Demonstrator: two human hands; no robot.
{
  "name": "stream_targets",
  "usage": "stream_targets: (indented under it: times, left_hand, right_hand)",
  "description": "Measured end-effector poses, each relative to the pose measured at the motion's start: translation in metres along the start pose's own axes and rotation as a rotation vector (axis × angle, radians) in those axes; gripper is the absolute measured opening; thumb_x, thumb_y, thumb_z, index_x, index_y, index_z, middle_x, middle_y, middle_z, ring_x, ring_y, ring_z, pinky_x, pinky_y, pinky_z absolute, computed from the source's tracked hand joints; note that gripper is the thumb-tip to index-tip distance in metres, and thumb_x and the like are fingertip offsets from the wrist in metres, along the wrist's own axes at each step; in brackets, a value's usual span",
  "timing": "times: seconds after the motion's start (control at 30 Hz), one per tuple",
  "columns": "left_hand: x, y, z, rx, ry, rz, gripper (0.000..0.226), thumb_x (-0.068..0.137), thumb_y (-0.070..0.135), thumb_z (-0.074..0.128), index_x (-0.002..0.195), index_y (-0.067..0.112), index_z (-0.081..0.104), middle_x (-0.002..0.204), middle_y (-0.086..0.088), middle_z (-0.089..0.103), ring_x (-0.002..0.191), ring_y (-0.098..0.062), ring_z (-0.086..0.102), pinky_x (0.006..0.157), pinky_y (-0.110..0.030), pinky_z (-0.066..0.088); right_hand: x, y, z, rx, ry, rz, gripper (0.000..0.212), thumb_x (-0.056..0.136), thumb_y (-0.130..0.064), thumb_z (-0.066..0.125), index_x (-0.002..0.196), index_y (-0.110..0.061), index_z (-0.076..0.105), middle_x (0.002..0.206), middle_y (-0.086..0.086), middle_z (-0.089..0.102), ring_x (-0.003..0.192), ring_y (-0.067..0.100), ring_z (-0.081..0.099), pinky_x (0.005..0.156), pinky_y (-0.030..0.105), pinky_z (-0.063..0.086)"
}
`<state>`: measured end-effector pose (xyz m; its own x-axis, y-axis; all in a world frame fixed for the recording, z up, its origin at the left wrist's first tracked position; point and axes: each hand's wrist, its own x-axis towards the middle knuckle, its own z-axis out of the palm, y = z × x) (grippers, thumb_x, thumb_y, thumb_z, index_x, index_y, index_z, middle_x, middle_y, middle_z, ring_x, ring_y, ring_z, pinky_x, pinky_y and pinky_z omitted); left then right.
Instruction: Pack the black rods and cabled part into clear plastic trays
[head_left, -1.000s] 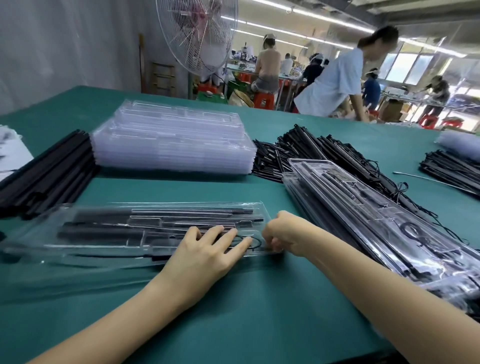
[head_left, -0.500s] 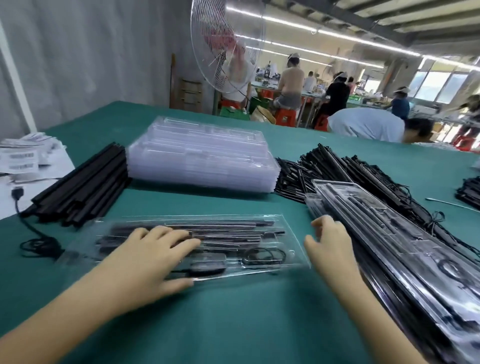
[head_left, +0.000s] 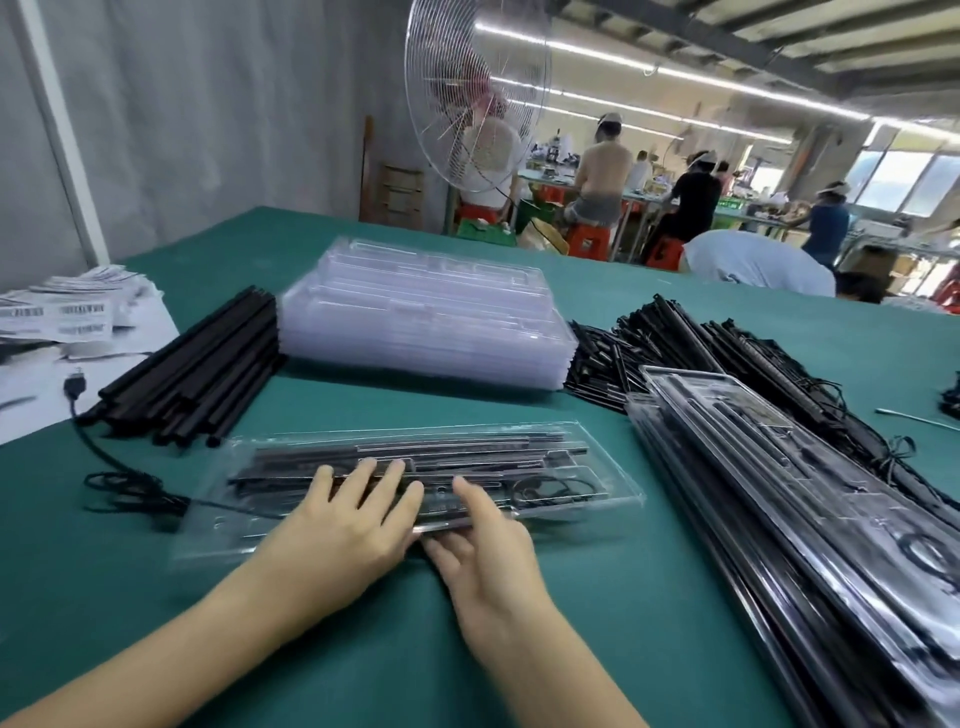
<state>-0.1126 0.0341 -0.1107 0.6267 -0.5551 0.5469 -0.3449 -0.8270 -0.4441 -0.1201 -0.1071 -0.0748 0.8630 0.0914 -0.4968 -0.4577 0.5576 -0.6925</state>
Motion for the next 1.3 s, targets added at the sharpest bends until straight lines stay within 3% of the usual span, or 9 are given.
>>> stream_targets:
  times: [0.13, 0.2, 0.27, 0.33, 0.53, 0.8, 1.0, 1.1, 1.3]
  left_hand:
    - [0.011, 0.012, 0.0, 0.067, -0.075, -0.048, 0.041, 0.087, 0.021, 0.039, 0.094, 0.008, 0.076, 0.1, -0.019, 0.072, 0.082, -0.035, 0.071, 0.058, -0.046, 0.057]
    - [0.017, 0.016, -0.001, 0.054, -0.057, -0.078, 0.041, 0.087, 0.017, 0.037, 0.095, 0.007, 0.076, 0.099, -0.021, 0.071, 0.081, -0.036, 0.071, 0.057, -0.047, 0.057]
    - [0.023, 0.02, -0.002, 0.03, -0.043, -0.108, 0.046, 0.084, 0.011, 0.032, 0.096, 0.005, 0.075, 0.1, -0.022, 0.071, 0.081, -0.038, 0.07, 0.057, -0.048, 0.057]
    - [0.029, 0.022, -0.004, 0.023, -0.06, -0.12, 0.047, 0.077, 0.013, 0.034, 0.097, 0.005, 0.075, 0.1, -0.021, 0.071, 0.081, -0.038, 0.07, 0.056, -0.047, 0.057]
    - [0.032, 0.024, 0.001, 0.031, -0.098, -0.123, 0.046, 0.077, 0.013, 0.035, 0.097, 0.009, 0.076, 0.101, -0.019, 0.072, 0.082, -0.036, 0.071, 0.058, -0.046, 0.057]
    - [0.033, 0.027, -0.001, 0.033, -0.157, -0.162, 0.045, 0.076, 0.013, 0.035, 0.092, 0.011, 0.077, 0.098, -0.017, 0.073, 0.08, -0.035, 0.071, 0.057, -0.047, 0.056]
    - [0.03, 0.027, -0.003, 0.043, -0.17, -0.17, 0.044, 0.076, 0.016, 0.036, 0.093, 0.011, 0.077, 0.098, -0.017, 0.073, 0.08, -0.035, 0.071, 0.057, -0.047, 0.056]
    - [0.03, 0.027, -0.005, 0.038, -0.179, -0.172, 0.035, 0.068, 0.017, 0.054, 0.094, 0.01, 0.077, 0.098, -0.017, 0.073, 0.08, -0.036, 0.071, 0.057, -0.048, 0.056]
    - [0.027, 0.023, -0.003, 0.017, -0.134, -0.192, 0.041, 0.057, 0.023, 0.081, 0.095, 0.01, 0.077, 0.098, -0.016, 0.073, 0.08, -0.035, 0.071, 0.057, -0.046, 0.056]
  right_hand:
    - [0.015, -0.005, 0.025, 0.114, 0.196, 0.022, 0.009, 0.083, 0.003, 0.061, 0.077, -0.002, 0.057, 0.067, 0.01, 0.057, 0.055, 0.02, 0.053, 0.052, 0.027, 0.042]
    - [0.018, -0.011, 0.034, 0.147, 0.258, 0.017, 0.009, 0.08, 0.007, 0.062, 0.079, 0.0, 0.056, 0.065, 0.01, 0.054, 0.053, 0.023, 0.051, 0.049, 0.027, 0.044]
    - [0.021, -0.017, 0.04, 0.181, 0.304, 0.0, 0.014, 0.076, 0.013, 0.06, 0.086, 0.004, 0.055, 0.067, 0.014, 0.055, 0.063, 0.027, 0.056, 0.063, 0.039, 0.055]
    - [0.022, -0.025, 0.043, 0.193, 0.351, -0.023, 0.014, 0.074, 0.015, 0.059, 0.081, 0.004, 0.053, 0.067, 0.015, 0.056, 0.069, 0.03, 0.058, 0.076, 0.046, 0.055]
    - [0.024, -0.026, 0.037, 0.132, 0.398, -0.032, 0.019, 0.075, 0.012, 0.062, 0.063, 0.002, 0.051, 0.062, 0.011, 0.054, 0.062, 0.026, 0.055, 0.072, 0.041, 0.054]
    - [0.033, -0.025, 0.035, 0.095, 0.437, -0.047, 0.024, 0.067, 0.014, 0.061, 0.053, 0.001, 0.046, 0.052, 0.008, 0.05, 0.044, 0.021, 0.045, 0.048, 0.025, 0.042]
    - [0.036, -0.021, 0.037, 0.082, 0.48, -0.096, 0.022, 0.063, 0.013, 0.059, 0.052, 0.001, 0.045, 0.048, 0.006, 0.048, 0.041, 0.021, 0.042, 0.047, 0.023, 0.04]
    - [0.036, -0.019, 0.039, 0.071, 0.509, -0.131, 0.019, 0.064, 0.012, 0.056, 0.053, 0.001, 0.047, 0.051, 0.008, 0.051, 0.042, 0.022, 0.045, 0.047, 0.023, 0.041]
    - [0.038, -0.017, 0.042, 0.09, 0.52, -0.174, 0.017, 0.066, 0.014, 0.052, 0.054, 0.003, 0.047, 0.052, 0.011, 0.051, 0.043, 0.023, 0.047, 0.042, 0.022, 0.037]
